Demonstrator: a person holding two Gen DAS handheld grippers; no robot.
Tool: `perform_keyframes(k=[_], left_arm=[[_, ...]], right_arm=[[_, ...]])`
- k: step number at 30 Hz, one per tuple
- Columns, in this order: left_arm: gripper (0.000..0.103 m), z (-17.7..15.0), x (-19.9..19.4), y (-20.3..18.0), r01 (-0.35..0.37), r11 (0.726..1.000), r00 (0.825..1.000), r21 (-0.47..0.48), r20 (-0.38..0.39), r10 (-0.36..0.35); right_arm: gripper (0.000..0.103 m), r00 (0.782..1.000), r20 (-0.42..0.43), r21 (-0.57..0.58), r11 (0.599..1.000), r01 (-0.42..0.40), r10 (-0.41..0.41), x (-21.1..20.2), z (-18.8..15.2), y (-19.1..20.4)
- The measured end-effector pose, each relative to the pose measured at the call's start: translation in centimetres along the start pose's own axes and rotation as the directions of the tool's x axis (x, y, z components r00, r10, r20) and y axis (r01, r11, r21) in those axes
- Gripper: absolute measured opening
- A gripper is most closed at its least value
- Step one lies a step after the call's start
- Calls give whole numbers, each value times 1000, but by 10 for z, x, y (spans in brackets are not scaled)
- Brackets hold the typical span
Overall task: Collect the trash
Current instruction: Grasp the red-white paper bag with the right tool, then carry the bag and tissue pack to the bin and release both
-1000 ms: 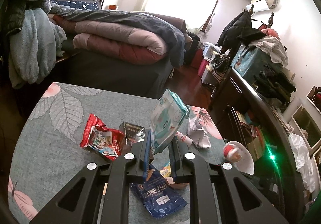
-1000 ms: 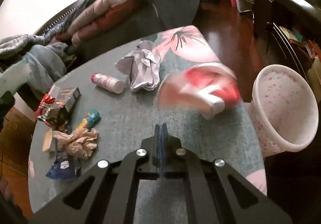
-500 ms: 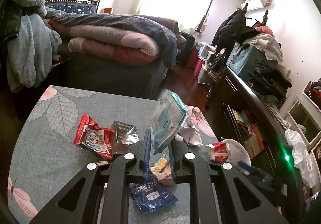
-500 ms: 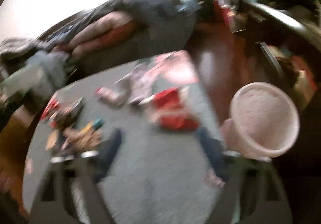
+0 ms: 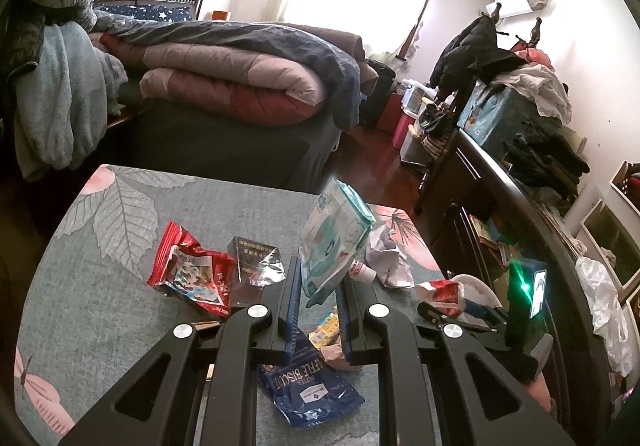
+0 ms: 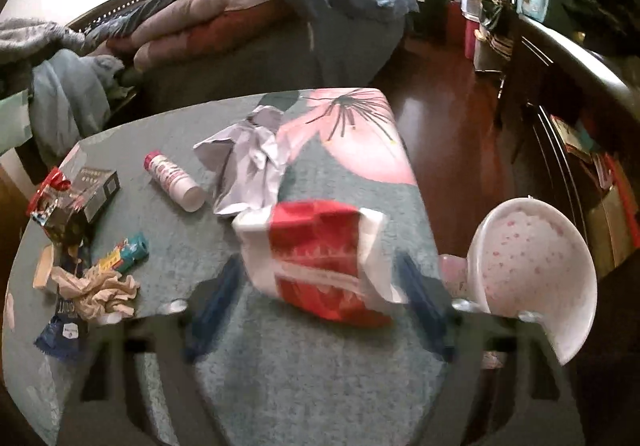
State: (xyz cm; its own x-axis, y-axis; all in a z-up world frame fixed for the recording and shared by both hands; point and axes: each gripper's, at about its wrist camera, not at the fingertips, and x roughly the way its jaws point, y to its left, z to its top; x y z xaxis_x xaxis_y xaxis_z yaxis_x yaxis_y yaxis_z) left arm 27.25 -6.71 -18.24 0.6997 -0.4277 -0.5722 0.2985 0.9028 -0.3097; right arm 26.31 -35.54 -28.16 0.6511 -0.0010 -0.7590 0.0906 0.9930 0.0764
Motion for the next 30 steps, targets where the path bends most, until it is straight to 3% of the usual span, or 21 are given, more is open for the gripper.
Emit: perform_keyframes(k=[10, 17, 23, 30], left_arm=[[17, 0, -11, -7, 9, 1000, 1000, 17, 18, -9], [17, -1, -20, -32, 38, 997, 999, 60, 27, -40], [17, -2, -12, -77, 97, 987, 995, 129, 13, -99], [17, -5, 8, -134, 175, 964, 984, 201, -24, -174]], right_arm=[[70, 995, 57, 6, 997, -78, 77, -51, -10, 7], [70, 987, 78, 31, 989, -142, 139, -86, -26, 8], [70, 985, 111, 63, 988, -138, 131, -115, -36, -13], [70, 989, 139, 144, 987, -72, 51, -135, -48, -66]])
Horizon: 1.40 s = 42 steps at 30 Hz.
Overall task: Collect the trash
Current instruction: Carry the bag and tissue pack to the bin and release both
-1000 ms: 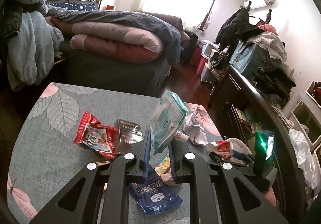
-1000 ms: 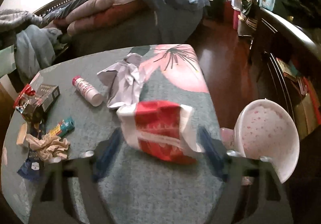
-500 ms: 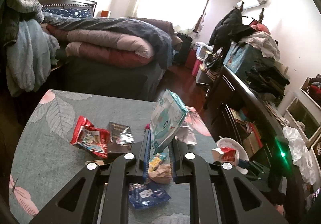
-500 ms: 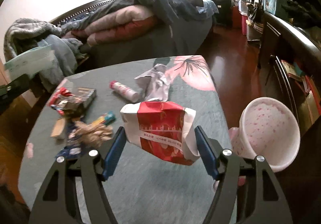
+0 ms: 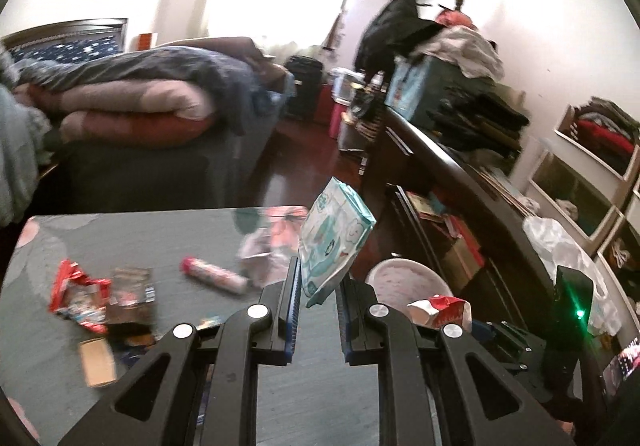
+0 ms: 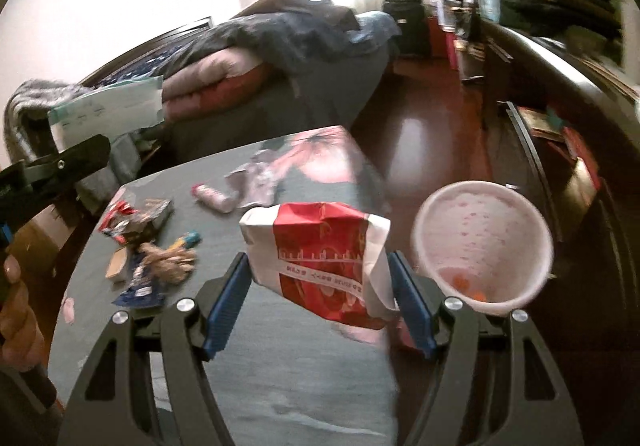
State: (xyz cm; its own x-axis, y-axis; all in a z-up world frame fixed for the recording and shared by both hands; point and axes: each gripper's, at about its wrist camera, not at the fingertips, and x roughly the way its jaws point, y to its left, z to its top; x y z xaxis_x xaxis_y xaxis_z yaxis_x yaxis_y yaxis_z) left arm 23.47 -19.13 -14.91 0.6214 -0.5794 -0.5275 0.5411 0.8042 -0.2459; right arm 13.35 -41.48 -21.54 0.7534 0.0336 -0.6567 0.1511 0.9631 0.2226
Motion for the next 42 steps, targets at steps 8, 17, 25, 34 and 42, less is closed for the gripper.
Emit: perform_keyframes(k=[8, 17, 25, 34, 42], left_arm=[[17, 5, 48, -61, 103, 991, 994, 86, -57, -98], [17, -3, 117, -113, 216, 967, 968, 135, -156, -194], [17, -6, 177, -137, 241, 956, 954, 166, -223, -202], [48, 1, 220, -149, 262, 954, 941, 143, -256, -220], [71, 5, 189, -138, 172, 970, 977, 173, -155, -145]], right_arm=[[71, 992, 10, 97, 988, 123, -125, -10, -3, -66], [71, 970, -13, 188, 952, 241, -243, 1, -6, -133], [71, 956, -50, 217, 931, 292, -288, 39, -3, -165], [84, 939, -91, 195, 919, 342, -330, 91, -8, -182], [88, 931, -115, 185, 913, 362, -346, 89, -20, -173]])
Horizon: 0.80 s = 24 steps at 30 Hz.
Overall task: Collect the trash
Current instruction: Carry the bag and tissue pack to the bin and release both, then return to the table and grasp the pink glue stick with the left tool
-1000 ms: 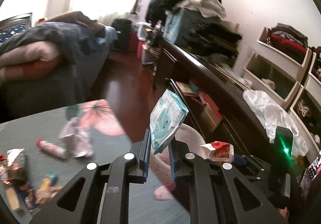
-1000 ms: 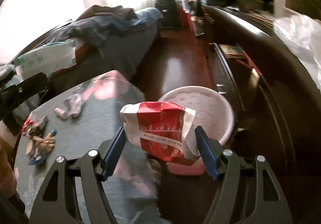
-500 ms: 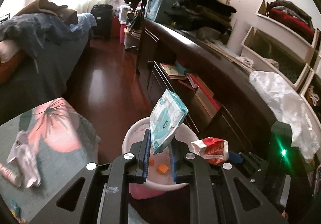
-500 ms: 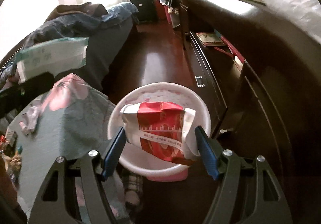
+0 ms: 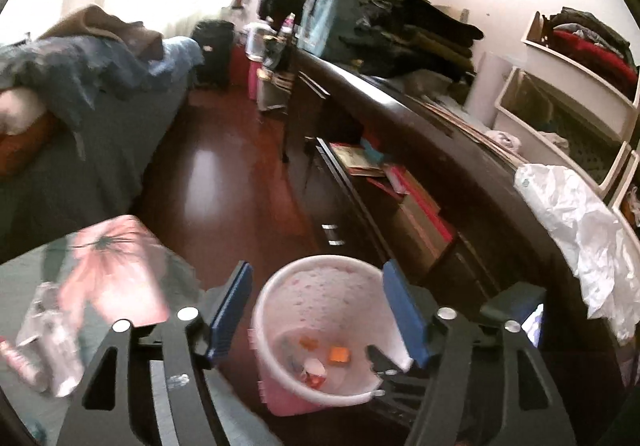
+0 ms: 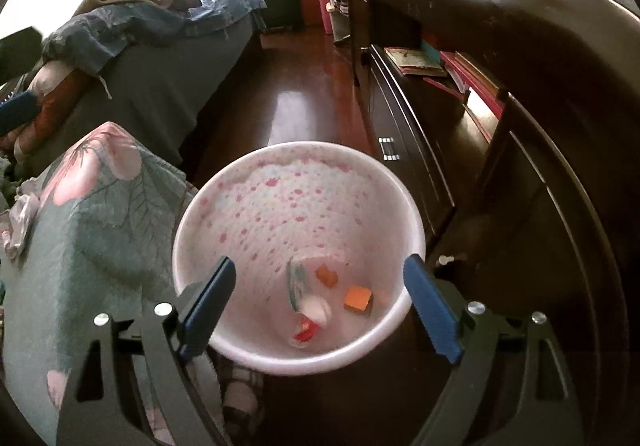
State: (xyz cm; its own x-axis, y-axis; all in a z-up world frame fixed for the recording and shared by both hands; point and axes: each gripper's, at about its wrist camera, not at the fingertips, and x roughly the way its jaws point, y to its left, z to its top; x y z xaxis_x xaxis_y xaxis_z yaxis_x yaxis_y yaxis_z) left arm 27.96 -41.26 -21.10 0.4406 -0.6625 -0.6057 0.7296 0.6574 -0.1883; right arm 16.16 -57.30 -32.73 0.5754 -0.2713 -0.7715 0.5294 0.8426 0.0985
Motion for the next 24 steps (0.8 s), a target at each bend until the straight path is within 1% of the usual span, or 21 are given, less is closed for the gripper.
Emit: perform_keyframes(k=[2, 4, 5, 6, 7, 9, 11, 12, 14, 15, 17, 18, 19, 21, 22, 24], left_arm=[[78, -5, -12, 4, -64, 998, 998, 14, 24, 64], [81, -12, -27, 11, -181, 983, 983, 30, 44, 179], [82, -16, -31, 16, -231, 972, 972, 32, 45, 230], [82, -20, -37, 23, -288, 957, 957, 29, 44, 287], [83, -24, -42, 31, -330, 944, 943, 19, 39, 330], [83, -29, -53, 50, -391, 920, 920, -17, 21, 391], [84, -33, -62, 71, -433, 899, 901, -65, 8, 434], [84, -35, -68, 85, -467, 879, 883, -95, 1, 469], [84, -38, -74, 110, -537, 829, 842, -157, -33, 539], [84, -39, -78, 126, -570, 796, 819, -205, -57, 571], [84, -41, -84, 154, -617, 728, 780, -298, -109, 617], [84, -42, -87, 169, -645, 680, 754, -349, -144, 641], [84, -44, -89, 183, -659, 643, 739, -390, -174, 651], [84, -46, -85, 204, -682, 583, 716, -442, -244, 654], [83, -49, -82, 213, -690, 562, 709, -456, -272, 651], [83, -51, -73, 222, -708, 538, 695, -458, -317, 645]], right_arm=[[88, 1000, -5, 1, 1000, -8, 8, -6, -1, 3], [89, 999, -3, 2, 999, -42, 42, -17, -4, 9], [89, 998, -3, 2, 998, -57, 57, -23, -6, 13], [90, 997, -3, -1, 997, -71, 71, -28, -8, 16], [90, 996, -4, -7, 996, -87, 87, -33, -10, 21], [91, 992, -3, -32, 992, -123, 123, -44, -14, 35], [91, 989, 2, -71, 986, -149, 150, -56, -16, 52], [91, 987, 5, -88, 984, -158, 159, -60, -16, 58], [91, 983, 13, -127, 976, -177, 181, -69, -17, 73], [91, 981, 18, -151, 970, -189, 194, -74, -18, 83], [92, 977, 24, -180, 962, -205, 213, -79, -17, 94], [92, 975, 25, -197, 957, -213, 222, -82, -18, 101], [92, 973, 26, -209, 953, -218, 228, -84, -18, 106], [92, 971, 29, -232, 946, -225, 238, -88, -18, 116], [92, 970, 30, -239, 944, -226, 240, -89, -18, 119], [92, 968, 30, -248, 941, -232, 247, -91, -19, 124]])
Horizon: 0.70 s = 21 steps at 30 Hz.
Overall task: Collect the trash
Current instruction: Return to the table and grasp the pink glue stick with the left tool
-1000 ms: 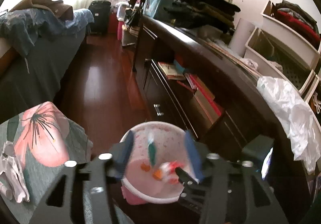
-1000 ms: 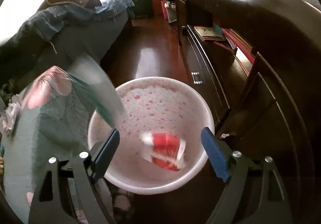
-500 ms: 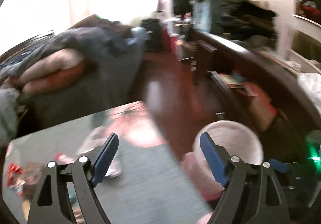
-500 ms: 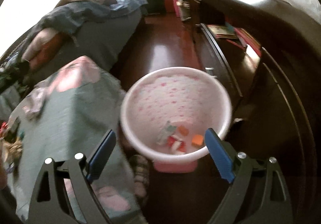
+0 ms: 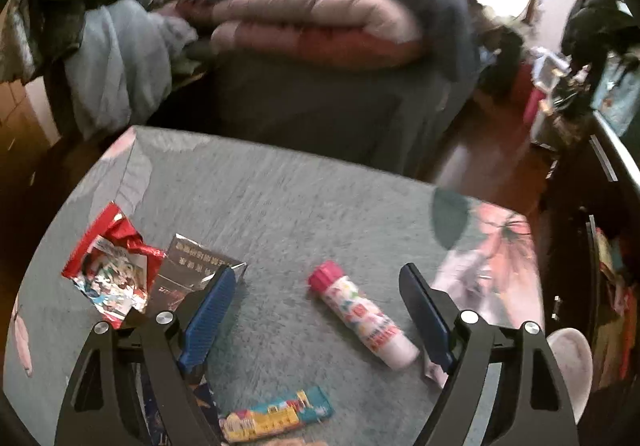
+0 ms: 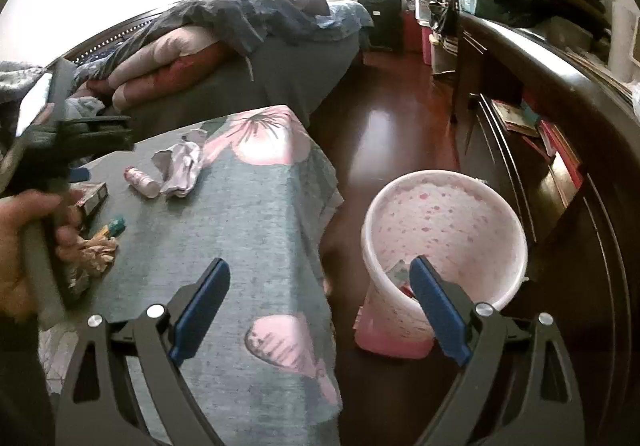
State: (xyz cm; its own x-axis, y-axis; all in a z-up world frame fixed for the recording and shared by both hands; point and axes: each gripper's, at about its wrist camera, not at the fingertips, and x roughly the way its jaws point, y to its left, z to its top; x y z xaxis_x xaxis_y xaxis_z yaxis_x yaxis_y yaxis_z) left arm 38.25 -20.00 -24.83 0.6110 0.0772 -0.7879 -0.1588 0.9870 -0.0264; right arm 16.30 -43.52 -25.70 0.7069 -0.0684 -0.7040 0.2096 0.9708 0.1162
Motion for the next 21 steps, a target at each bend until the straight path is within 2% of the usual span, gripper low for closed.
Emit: perform_keyframes(k=[3, 9, 12, 14, 15, 18, 19, 21], left_arm=[[83, -4, 13, -5, -33, 999, 999, -4, -43, 33], [83, -14, 22, -10, -42, 999, 995, -10, -89, 41], [77, -20, 24, -14, -46, 999, 994, 16, -96, 47], [64, -24, 27, -16, -40, 999, 993, 24, -112, 43], [62, -26, 26, -17, -39, 999, 993, 33, -109, 42], [38, -28, 22, -20, -26, 998, 996, 53, -85, 30], [26, -28, 21, -19, -19, 998, 996, 54, -83, 23], [22, -28, 21, -16, 3, 999, 996, 53, -84, 1]], right_arm=[[92, 1000, 1, -2, 1000, -5, 5, -2, -1, 3], [92, 1000, 8, -9, 1000, -10, 10, -5, 2, 7], [92, 1000, 12, -18, 1000, -15, 15, -5, 5, 12], [92, 1000, 16, -27, 1000, -14, 14, -5, 8, 15], [92, 1000, 19, -30, 999, -14, 15, -6, 9, 18], [92, 999, 24, -30, 999, -24, 25, -5, 15, 23], [92, 999, 25, -32, 999, -29, 30, -4, 18, 26], [92, 999, 27, -37, 999, -35, 36, -3, 22, 29]])
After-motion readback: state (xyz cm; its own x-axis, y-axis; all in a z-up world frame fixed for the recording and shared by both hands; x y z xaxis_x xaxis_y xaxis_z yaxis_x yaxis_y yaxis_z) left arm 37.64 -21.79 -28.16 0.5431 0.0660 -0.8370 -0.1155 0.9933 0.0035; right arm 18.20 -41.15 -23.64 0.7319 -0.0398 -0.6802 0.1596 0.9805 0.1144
